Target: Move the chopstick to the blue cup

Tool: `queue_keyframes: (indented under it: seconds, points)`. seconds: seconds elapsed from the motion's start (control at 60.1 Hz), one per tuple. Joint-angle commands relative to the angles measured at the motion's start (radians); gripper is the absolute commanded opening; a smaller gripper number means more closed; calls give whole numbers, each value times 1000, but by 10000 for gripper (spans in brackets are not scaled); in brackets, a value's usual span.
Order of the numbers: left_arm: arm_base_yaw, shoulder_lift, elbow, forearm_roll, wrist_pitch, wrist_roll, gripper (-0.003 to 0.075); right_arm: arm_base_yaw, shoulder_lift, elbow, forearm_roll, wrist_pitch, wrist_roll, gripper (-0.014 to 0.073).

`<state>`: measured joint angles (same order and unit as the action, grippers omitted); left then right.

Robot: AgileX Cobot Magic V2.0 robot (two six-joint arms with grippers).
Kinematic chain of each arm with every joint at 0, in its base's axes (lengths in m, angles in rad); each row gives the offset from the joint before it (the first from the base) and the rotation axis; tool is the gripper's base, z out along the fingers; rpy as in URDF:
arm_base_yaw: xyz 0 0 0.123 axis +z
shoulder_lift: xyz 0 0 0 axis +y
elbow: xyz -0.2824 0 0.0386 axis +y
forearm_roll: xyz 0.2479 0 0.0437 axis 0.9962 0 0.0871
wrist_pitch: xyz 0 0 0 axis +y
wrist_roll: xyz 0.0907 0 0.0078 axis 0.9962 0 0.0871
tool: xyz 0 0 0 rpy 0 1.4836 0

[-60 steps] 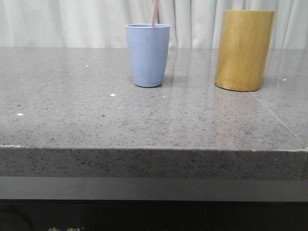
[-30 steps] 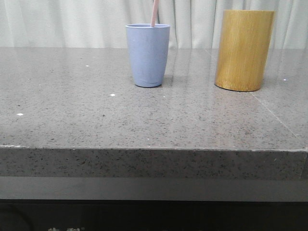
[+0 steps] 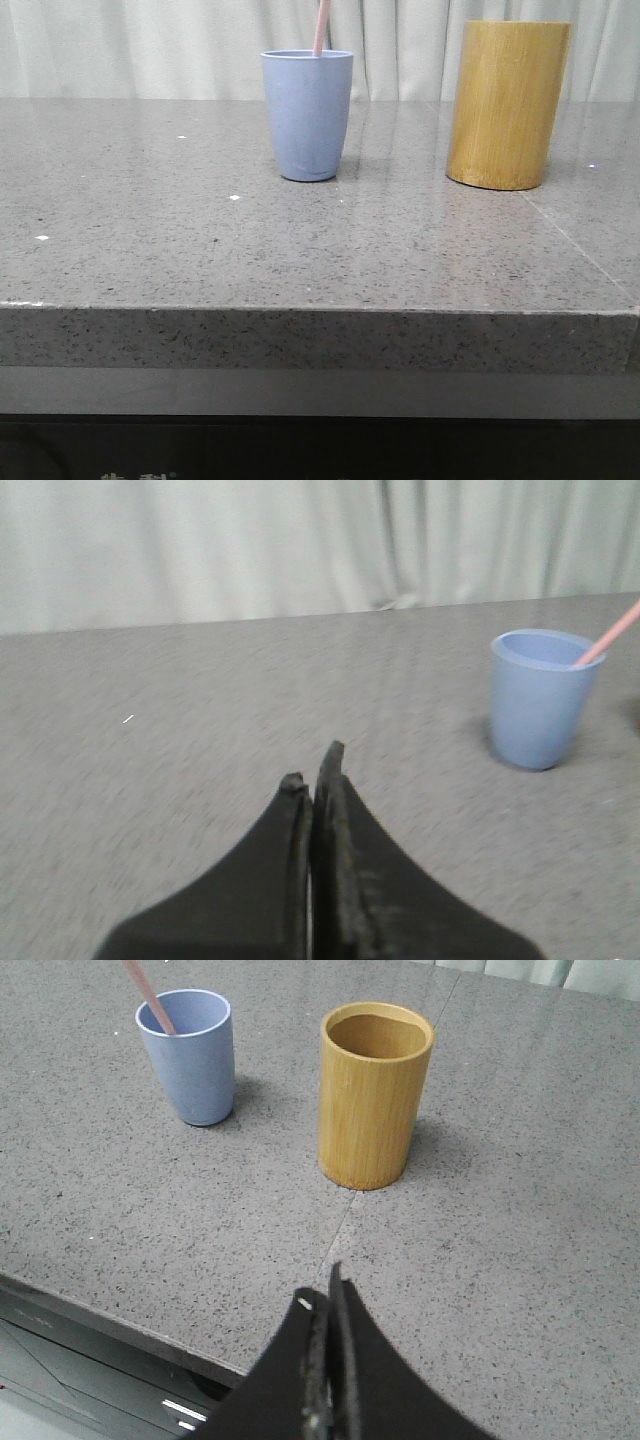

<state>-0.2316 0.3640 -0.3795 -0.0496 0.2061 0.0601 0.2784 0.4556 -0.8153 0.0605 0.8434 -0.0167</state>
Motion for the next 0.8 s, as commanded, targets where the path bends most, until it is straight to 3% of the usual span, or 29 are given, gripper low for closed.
queue_keyframes:
  seconds: [0.0,0.2,0.449,0.782]
  points:
    - [51,-92,88,-26,-153,-9,-19,-6,7,-24,-7,-78,-4,-68]
    - [106,-297,278,-29,-206,-9,-19,-6,7,-24,-7,-78,-4,-68]
    - [145,-396,392,-46,-258,-9,-19,-6,7,-24,-7,-78,-4,-68]
    - [147,-394,389,-49,-251,-9,-19,-6,9,-24,-7,-78,-4,-68]
